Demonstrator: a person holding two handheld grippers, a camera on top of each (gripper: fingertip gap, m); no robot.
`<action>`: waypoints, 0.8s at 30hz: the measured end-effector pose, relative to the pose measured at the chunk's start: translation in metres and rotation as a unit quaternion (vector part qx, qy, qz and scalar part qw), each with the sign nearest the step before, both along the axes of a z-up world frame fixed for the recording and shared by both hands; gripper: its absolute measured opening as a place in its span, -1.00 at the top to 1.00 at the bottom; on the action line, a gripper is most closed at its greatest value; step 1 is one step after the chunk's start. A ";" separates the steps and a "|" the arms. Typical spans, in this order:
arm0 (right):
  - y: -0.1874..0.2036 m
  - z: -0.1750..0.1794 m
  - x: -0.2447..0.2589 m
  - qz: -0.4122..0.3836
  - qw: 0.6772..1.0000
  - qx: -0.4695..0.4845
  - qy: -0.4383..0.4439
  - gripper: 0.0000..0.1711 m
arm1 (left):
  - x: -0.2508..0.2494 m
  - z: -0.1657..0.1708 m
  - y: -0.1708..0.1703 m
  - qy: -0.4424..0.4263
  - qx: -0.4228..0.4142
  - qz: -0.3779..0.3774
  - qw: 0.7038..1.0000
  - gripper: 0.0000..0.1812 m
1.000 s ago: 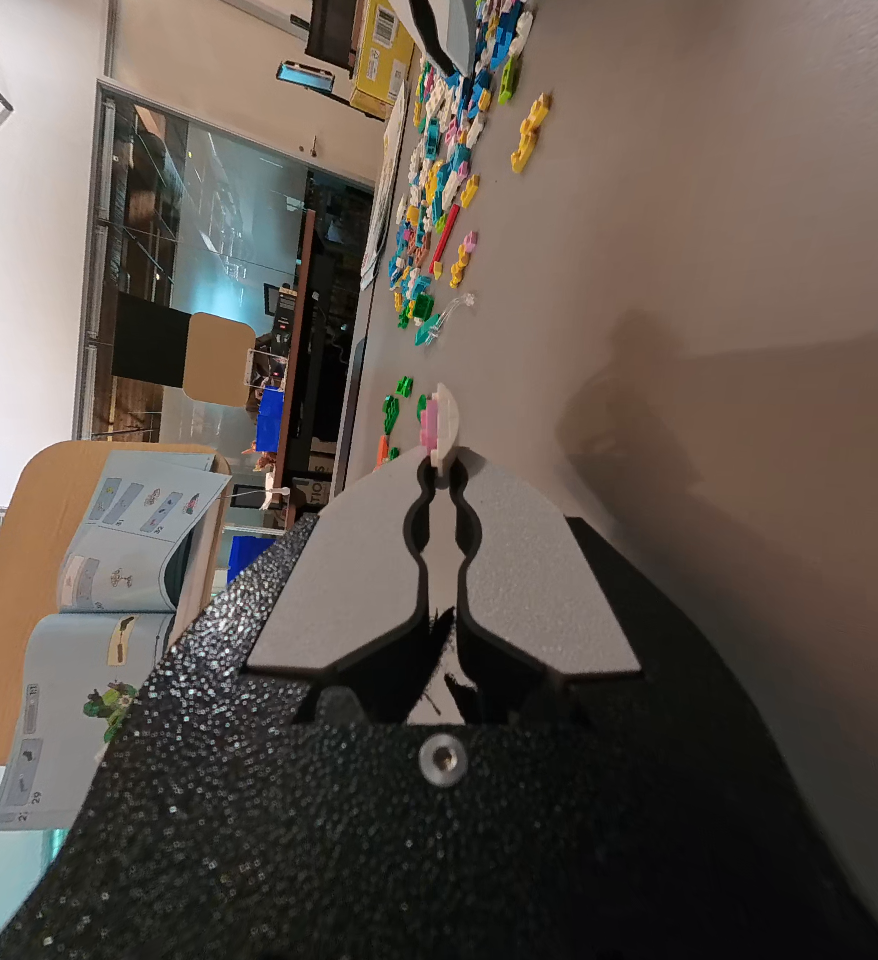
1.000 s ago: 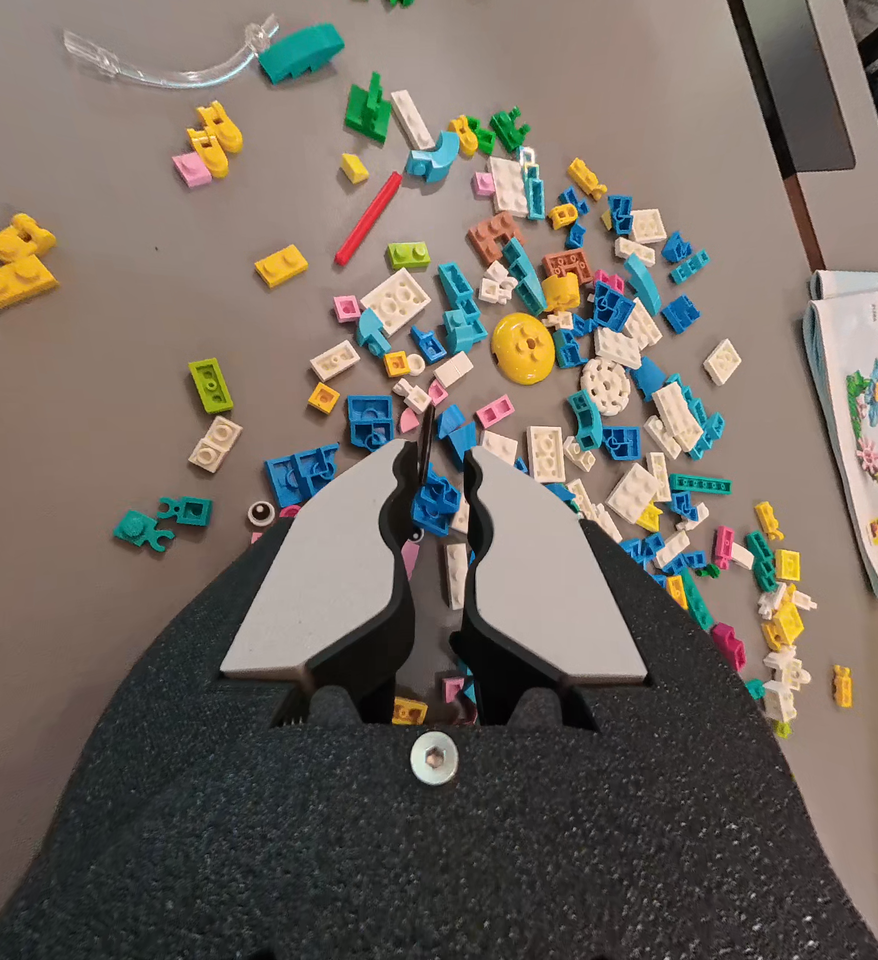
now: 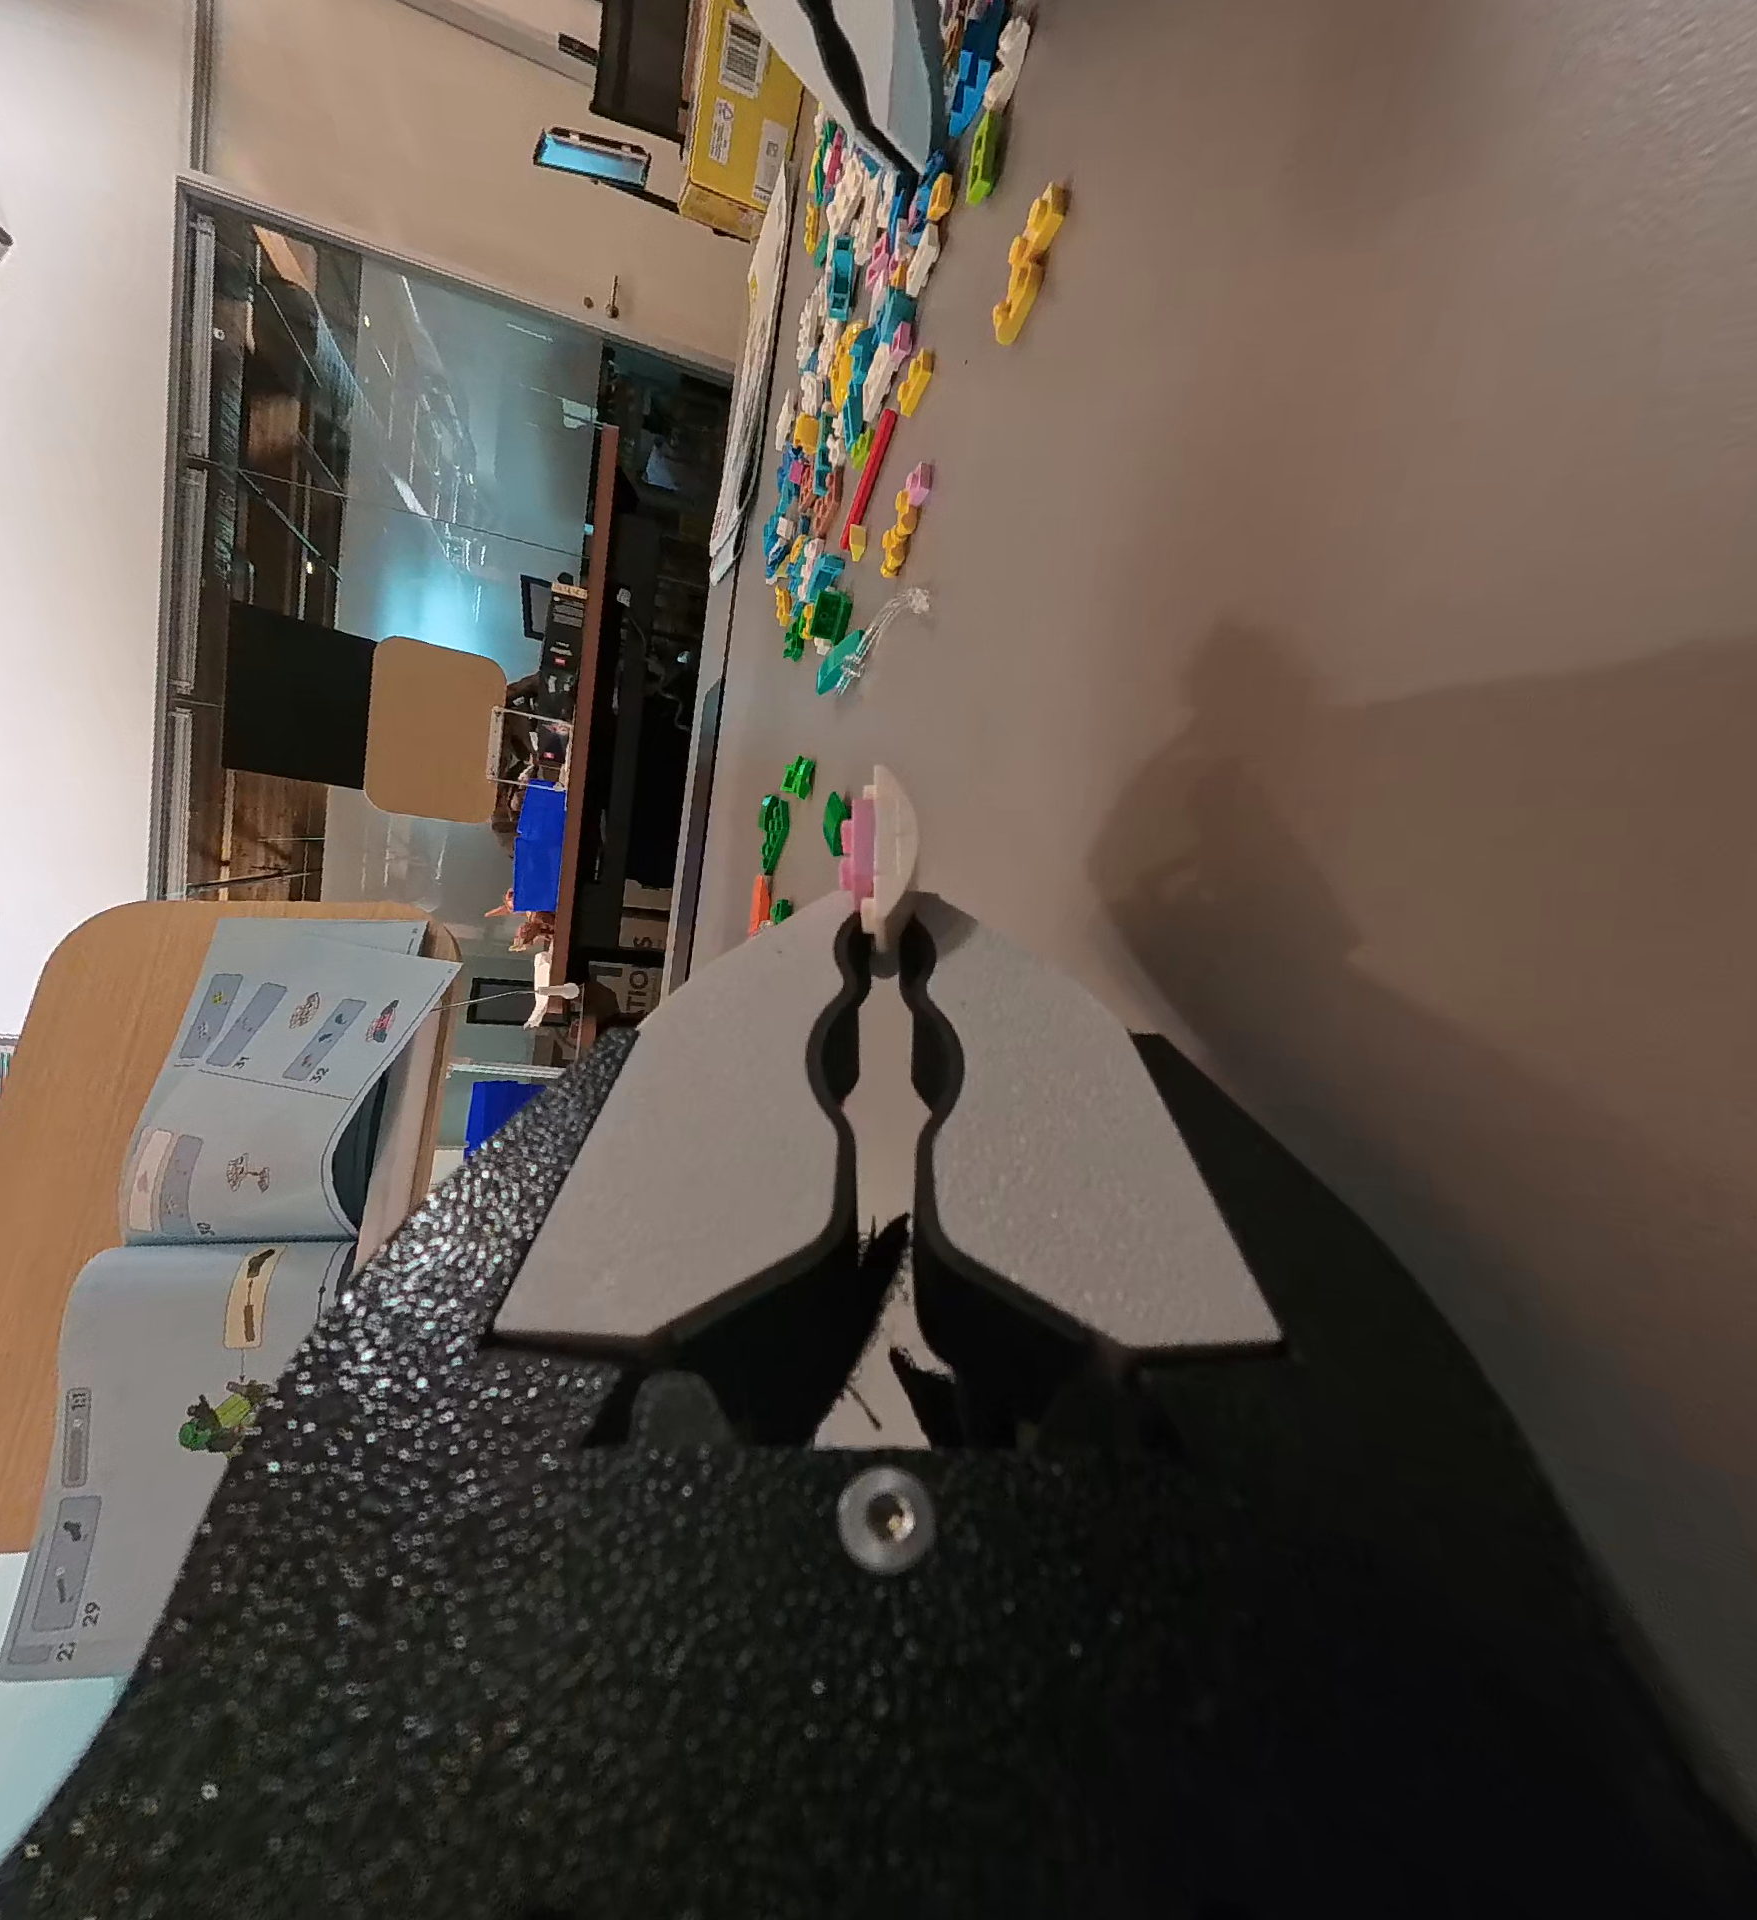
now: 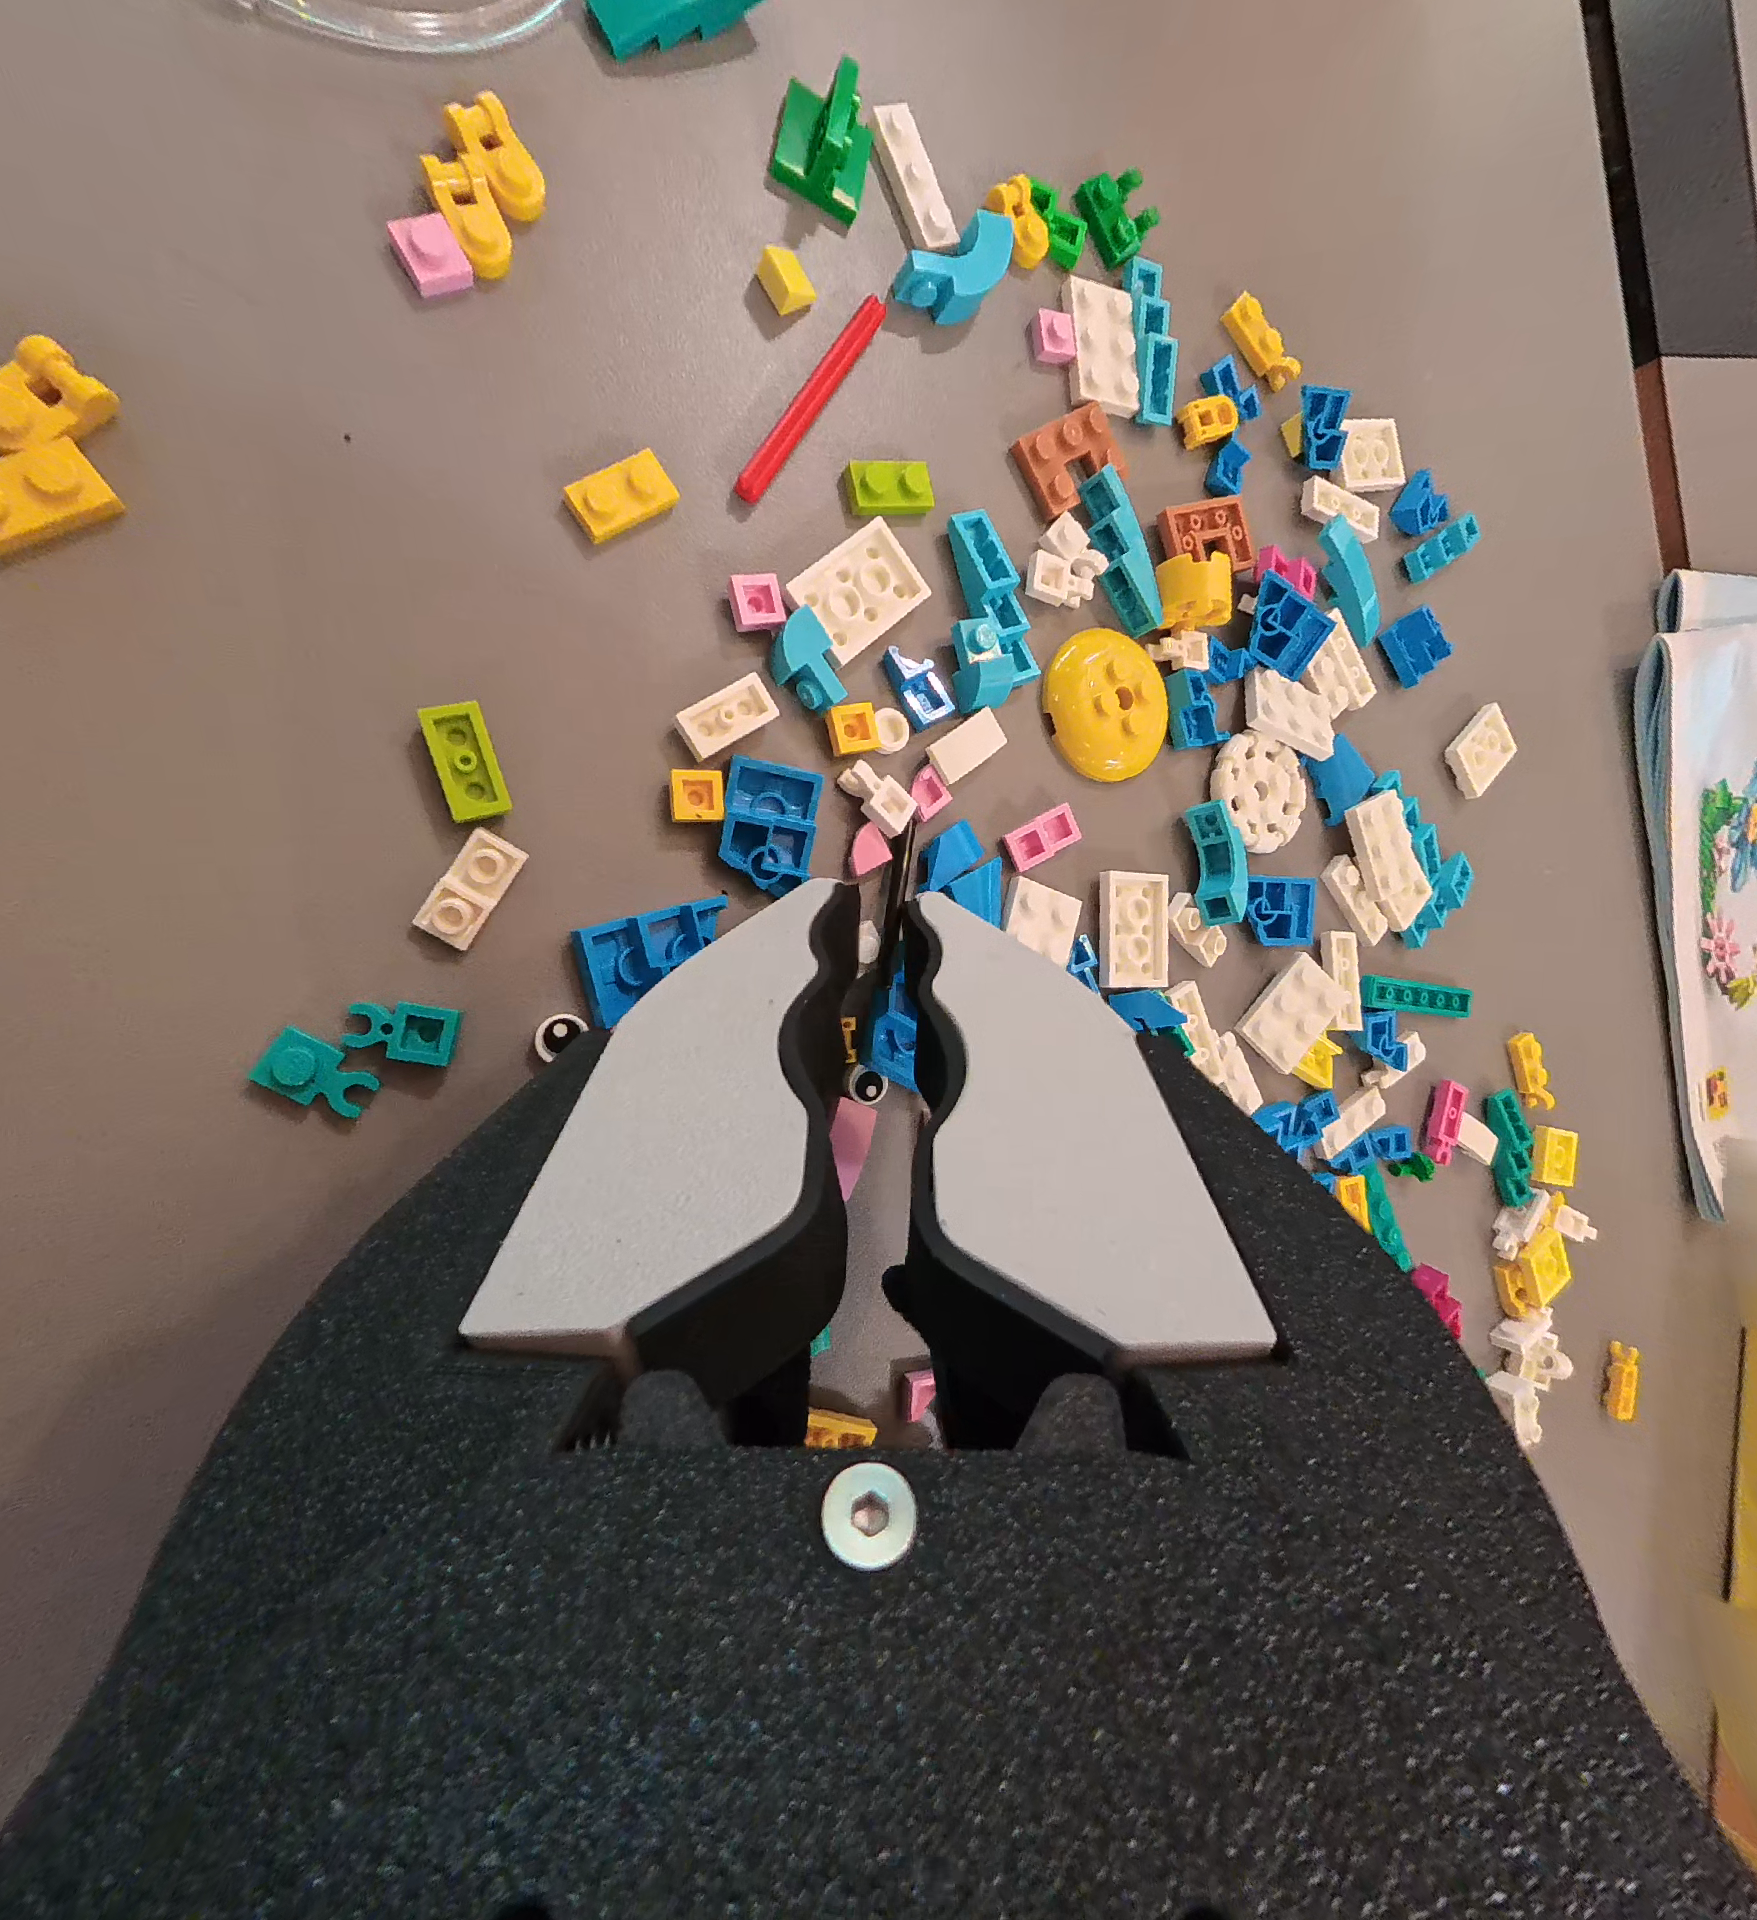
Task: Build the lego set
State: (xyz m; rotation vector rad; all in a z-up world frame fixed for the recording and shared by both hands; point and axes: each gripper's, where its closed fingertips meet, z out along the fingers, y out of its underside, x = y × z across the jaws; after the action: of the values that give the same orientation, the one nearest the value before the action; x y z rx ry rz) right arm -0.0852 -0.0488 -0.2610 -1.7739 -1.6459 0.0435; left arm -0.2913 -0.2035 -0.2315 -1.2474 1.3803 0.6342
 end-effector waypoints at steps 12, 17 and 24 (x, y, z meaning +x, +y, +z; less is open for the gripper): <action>0.006 0.011 0.003 -0.059 0.993 -0.061 0.083 1.00 | -0.001 -0.002 0.001 0.004 -0.004 0.004 1.000 0.95; 0.001 0.002 0.000 -0.048 0.994 -0.078 0.062 1.00 | -0.001 -0.002 0.001 0.005 -0.002 0.003 1.000 0.95; -0.018 0.002 -0.011 -0.012 0.984 -0.151 0.095 1.00 | 0.000 -0.002 0.001 0.006 -0.003 0.002 1.000 0.95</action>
State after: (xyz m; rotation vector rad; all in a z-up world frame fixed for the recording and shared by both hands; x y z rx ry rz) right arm -0.0959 -0.0672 -0.2588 -1.9443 -1.5414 0.4589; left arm -0.2917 -0.2028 -0.2337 -1.2535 1.3900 0.6424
